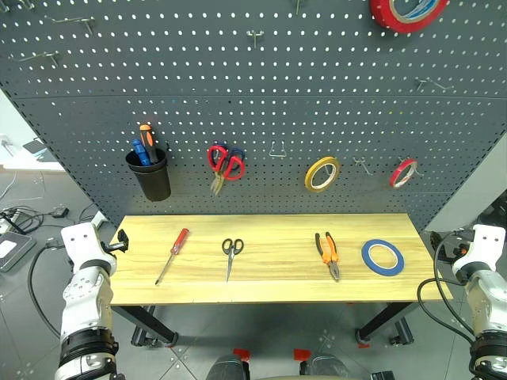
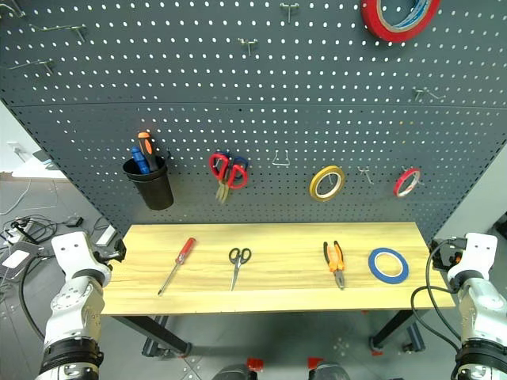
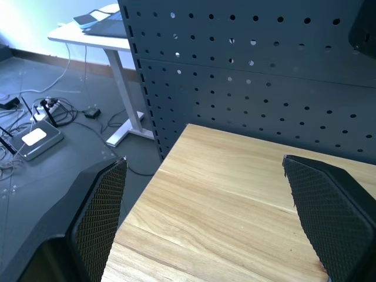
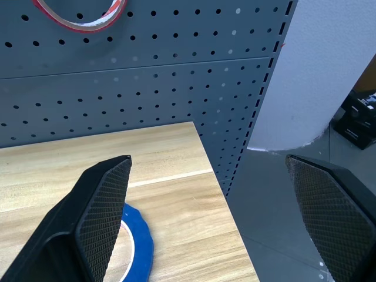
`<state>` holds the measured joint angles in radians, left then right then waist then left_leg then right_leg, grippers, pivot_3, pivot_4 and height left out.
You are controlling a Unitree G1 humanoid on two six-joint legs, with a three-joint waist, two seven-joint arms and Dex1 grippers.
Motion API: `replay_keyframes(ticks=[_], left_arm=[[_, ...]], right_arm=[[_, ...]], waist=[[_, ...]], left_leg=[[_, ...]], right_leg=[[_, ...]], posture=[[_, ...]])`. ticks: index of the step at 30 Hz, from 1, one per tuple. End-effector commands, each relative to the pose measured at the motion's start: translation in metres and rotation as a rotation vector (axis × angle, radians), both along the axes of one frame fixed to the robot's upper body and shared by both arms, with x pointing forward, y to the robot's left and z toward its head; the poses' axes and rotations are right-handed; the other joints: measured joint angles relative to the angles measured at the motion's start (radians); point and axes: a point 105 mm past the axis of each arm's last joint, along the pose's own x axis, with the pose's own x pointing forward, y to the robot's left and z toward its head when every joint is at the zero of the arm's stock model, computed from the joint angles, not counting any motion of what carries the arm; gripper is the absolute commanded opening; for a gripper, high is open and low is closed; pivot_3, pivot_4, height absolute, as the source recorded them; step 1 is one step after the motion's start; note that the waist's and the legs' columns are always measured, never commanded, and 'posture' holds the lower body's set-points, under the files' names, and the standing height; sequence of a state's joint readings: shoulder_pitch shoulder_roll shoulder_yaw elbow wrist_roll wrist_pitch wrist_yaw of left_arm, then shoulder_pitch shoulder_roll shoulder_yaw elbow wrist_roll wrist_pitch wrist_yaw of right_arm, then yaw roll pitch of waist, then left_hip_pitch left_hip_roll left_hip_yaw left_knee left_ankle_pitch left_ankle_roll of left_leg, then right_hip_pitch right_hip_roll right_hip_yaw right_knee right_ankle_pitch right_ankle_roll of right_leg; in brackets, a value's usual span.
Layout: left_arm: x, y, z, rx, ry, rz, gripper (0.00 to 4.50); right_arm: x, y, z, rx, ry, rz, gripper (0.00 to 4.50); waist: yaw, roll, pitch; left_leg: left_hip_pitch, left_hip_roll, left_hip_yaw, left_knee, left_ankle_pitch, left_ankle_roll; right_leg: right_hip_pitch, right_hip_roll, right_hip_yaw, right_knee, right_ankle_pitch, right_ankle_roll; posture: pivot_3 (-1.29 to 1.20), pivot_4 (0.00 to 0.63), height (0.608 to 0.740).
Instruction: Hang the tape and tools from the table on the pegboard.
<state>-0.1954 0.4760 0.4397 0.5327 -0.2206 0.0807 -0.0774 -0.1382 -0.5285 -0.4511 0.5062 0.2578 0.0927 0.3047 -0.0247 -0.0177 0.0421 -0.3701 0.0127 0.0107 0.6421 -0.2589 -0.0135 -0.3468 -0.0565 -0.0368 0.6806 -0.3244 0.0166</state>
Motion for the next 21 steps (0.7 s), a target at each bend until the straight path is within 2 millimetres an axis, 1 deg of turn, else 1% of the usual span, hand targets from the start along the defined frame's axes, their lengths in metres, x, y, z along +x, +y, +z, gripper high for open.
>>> replay_keyframes(ticks=[1,7,10,11,13,15,17,19,20,21], left_arm=[[-0.002,0.01,0.013,0.059,-0.023,0.017,4.45],[-0.003,0.012,0.012,0.086,-0.008,0.029,4.45],[-0.004,0.011,0.008,0.061,0.01,0.026,4.45],[0.0,0.005,0.009,0.046,-0.002,-0.006,4.45],[0.009,-0.01,0.019,0.027,-0.042,-0.099,4.45],[0.018,-0.024,0.028,0.05,-0.054,-0.185,4.45],[0.029,-0.051,0.042,0.091,-0.063,-0.341,4.45],[0.034,-0.081,0.054,0.117,-0.072,-0.505,4.45],[0.034,-0.089,0.057,0.12,-0.072,-0.543,4.45],[0.034,-0.1,0.06,0.126,-0.072,-0.599,4.45]], right_arm=[[0.007,-0.001,0.019,-0.025,-0.069,0.011,4.5],[0.007,0.003,0.016,-0.021,-0.063,0.022,4.5],[0.007,0.005,0.015,-0.014,-0.061,0.031,4.5],[0.007,0.009,0.015,-0.016,-0.059,0.047,4.5],[0.008,0.019,0.013,-0.029,-0.046,0.101,4.5],[0.008,0.031,0.01,-0.042,-0.029,0.164,4.5],[0.007,0.054,0.007,-0.06,-0.003,0.275,4.5],[0.004,0.077,0.007,-0.048,0.01,0.367,4.5],[0.004,0.083,0.008,-0.043,0.011,0.386,4.5],[0.002,0.094,0.009,-0.043,0.019,0.432,4.5]], waist=[[0.0,0.0,0.0],[-0.001,0.0,0.0],[-0.001,0.0,0.0],[-0.002,0.0,0.0],[-0.001,-0.001,0.001],[-0.001,-0.002,0.001],[0.0,-0.002,0.003],[0.001,-0.002,0.005],[0.001,-0.001,0.006],[-0.001,0.0,0.007]], left_leg=[[0.0,0.0,0.0,0.0,0.0,0.0],[0.0,0.0,0.0,0.0,0.0,0.0],[0.0,0.0,0.0,0.0,0.0,0.0],[0.0,0.0,0.0,0.0,0.0,0.0],[0.0,0.0,0.0,0.0,0.0,0.0],[0.0,0.0,0.0,0.0,0.0,0.0],[0.0,0.0,0.0,0.0,0.0,0.0],[0.0,0.0,0.0,0.0,0.0,0.0],[0.0,0.001,0.0,0.0,0.0,-0.001],[0.0,0.001,0.0,0.0,0.0,-0.001]], right_leg=[[0.0,0.0,0.0,0.0,0.0,0.0],[0.0,0.0,0.0,0.0,0.0,0.0],[0.0,0.0,0.0,0.0,0.0,0.0],[0.0,0.0,0.0,0.0,0.0,0.0],[0.0,0.0,0.0,0.0,0.0,0.0],[0.0,0.0,0.0,0.0,0.0,0.0],[0.0,0.0,0.0,0.0,0.0,0.0],[0.001,0.0,0.0,0.0,0.0,0.0],[0.001,0.0,0.0,0.0,0.0,0.0],[0.001,0.0,0.0,0.0,0.0,0.0]], posture=[[-0.02,0.012,0.74],[-0.02,0.012,0.74],[-0.02,0.012,0.74],[-0.02,0.012,0.74],[-0.01,0.018,0.74],[-0.01,0.026,0.74],[-0.02,0.035,0.74],[-0.02,0.044,0.74],[-0.02,0.044,0.74],[-0.03,0.05,0.74]])
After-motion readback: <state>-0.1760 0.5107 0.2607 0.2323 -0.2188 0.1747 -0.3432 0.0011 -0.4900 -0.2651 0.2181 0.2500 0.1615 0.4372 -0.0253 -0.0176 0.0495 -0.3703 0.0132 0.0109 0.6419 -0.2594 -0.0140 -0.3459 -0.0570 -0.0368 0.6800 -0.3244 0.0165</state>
